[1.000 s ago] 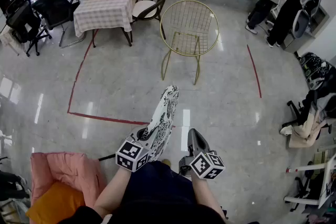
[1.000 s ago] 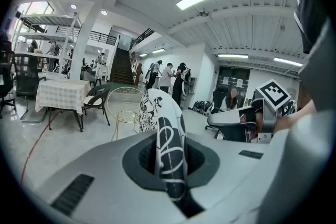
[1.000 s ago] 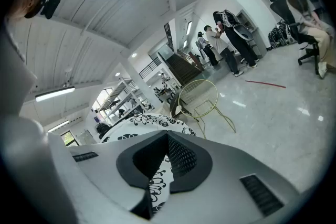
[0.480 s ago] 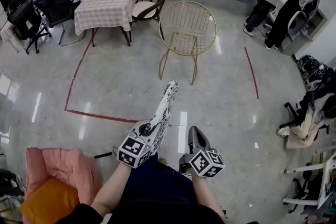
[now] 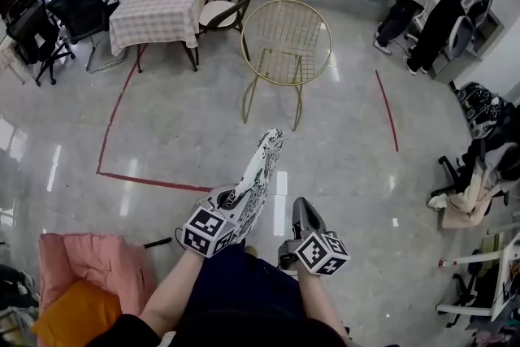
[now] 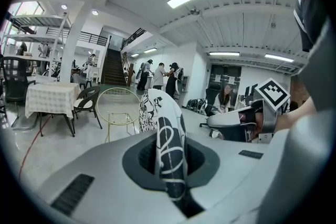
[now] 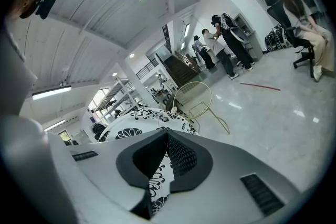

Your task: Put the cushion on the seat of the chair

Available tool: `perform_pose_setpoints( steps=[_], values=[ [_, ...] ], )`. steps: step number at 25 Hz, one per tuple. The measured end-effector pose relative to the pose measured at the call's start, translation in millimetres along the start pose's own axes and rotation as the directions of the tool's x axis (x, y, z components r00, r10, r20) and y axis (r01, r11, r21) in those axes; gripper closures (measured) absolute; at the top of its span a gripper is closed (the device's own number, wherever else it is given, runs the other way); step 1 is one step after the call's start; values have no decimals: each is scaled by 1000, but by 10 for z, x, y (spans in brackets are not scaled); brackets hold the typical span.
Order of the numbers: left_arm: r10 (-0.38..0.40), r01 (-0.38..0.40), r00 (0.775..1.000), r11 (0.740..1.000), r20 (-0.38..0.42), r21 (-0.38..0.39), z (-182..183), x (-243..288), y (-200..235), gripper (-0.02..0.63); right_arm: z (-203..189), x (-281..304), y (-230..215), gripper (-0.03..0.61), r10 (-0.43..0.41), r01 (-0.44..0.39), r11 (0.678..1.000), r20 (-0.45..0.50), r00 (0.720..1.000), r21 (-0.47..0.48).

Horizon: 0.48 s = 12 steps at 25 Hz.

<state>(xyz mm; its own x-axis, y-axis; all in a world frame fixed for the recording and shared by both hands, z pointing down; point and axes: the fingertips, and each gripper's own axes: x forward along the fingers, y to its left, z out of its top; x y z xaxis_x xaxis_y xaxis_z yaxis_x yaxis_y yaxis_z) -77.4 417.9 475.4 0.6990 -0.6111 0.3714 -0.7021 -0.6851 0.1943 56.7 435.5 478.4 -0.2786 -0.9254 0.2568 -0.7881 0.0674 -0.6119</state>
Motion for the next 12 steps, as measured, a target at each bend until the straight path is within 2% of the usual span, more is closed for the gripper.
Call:
perform_pose_setpoints(
  steps=[6,12],
  values=[
    [-2,2,1000,1000,-20,-5,48,164,142,589,66,261,1,555,14,-14,1000,-18,1000,11],
    [2,-3,999,1000,-42,-29,177,449,484,589,263,700,-9,555,21,-20,1000,-23,1000,18]
  ],
)
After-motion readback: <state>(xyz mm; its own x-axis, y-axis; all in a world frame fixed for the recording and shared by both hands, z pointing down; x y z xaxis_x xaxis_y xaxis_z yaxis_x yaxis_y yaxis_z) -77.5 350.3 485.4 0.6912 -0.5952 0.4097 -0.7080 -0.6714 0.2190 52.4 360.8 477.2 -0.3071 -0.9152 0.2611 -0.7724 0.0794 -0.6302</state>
